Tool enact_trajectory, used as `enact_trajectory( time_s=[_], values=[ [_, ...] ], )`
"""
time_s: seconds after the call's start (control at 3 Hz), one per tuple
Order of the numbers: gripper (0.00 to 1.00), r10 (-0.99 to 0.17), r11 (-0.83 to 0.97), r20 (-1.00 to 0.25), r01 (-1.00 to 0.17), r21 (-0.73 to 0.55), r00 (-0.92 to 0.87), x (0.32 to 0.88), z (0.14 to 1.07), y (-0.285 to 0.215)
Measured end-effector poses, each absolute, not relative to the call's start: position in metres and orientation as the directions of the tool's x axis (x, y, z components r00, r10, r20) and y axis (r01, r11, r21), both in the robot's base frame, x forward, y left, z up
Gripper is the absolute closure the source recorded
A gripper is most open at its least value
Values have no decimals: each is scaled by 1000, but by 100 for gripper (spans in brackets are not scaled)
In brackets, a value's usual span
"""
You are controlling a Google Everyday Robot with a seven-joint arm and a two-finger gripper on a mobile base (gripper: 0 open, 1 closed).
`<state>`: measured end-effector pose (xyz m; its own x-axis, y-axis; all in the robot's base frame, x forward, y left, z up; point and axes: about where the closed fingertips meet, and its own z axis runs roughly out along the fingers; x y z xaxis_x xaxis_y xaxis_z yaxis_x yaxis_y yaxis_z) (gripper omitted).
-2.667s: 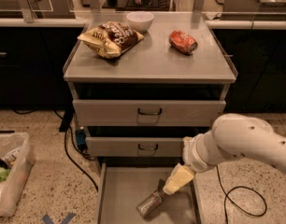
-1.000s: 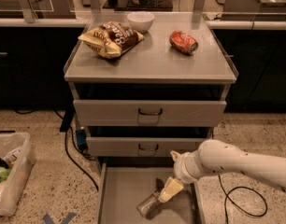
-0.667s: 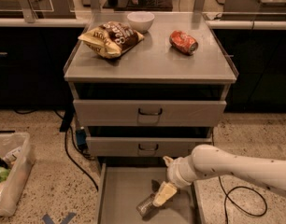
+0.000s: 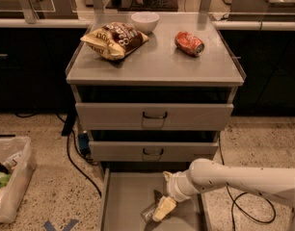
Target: Pick water bottle from bottom drawer and place on counter
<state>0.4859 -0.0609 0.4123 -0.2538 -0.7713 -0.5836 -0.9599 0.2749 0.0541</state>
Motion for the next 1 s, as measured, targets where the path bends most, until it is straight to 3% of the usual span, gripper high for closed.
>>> enact_trajectory(
  time_s=[0.67,1.0],
  values=[
    [0,-747,283,-610,-957,69,-265,493,357,-66],
    [0,-682,321,-645,-934,158,-344,492,280,-78]
  ],
)
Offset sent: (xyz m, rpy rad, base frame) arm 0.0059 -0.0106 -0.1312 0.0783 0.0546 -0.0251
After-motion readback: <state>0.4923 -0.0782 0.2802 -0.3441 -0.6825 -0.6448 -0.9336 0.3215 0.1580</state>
